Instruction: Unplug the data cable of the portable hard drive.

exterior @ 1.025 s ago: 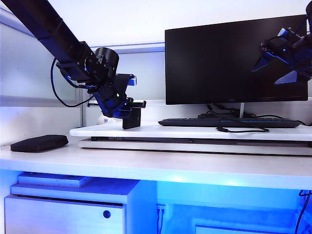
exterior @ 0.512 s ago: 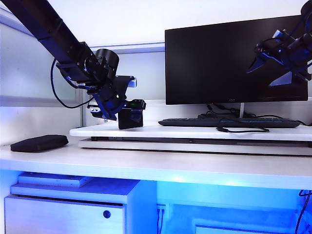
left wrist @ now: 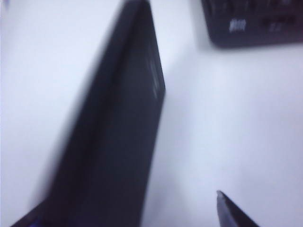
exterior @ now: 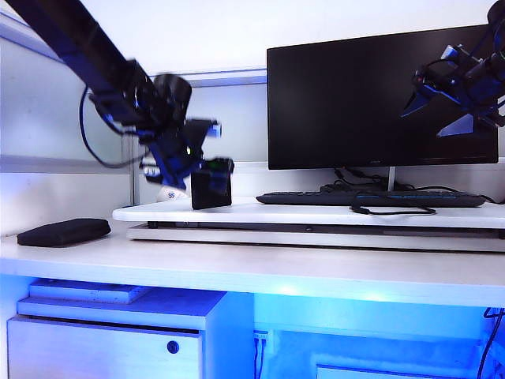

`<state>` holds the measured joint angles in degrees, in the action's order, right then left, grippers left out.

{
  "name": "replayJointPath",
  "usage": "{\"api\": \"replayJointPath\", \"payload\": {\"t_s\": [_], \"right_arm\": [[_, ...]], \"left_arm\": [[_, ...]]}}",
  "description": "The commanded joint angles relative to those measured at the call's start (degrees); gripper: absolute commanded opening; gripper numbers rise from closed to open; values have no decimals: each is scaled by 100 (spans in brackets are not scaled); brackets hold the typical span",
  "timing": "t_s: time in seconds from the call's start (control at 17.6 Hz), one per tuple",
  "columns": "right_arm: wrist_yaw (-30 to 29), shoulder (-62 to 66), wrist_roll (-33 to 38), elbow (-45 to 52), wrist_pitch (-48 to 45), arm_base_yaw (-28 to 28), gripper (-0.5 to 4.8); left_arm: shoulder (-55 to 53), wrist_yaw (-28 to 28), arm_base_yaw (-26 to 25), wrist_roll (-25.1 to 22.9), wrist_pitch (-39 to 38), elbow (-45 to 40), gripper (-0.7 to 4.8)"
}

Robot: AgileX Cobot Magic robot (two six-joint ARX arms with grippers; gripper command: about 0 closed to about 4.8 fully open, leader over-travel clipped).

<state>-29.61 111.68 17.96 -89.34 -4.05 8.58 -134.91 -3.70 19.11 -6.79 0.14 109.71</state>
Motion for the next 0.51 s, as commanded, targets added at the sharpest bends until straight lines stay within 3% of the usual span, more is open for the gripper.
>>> {"api": "replayJointPath", "payload": {"t_s": [0.06, 0.51], "right_arm": [[66, -59, -24, -24, -256, 0, 479], [269, -597, -44, -24, -597, 42, 479]], "left_arm": [[229, -61, -33, -138, 39, 17, 479], [994, -79, -42, -129, -289, 15, 479]]}}
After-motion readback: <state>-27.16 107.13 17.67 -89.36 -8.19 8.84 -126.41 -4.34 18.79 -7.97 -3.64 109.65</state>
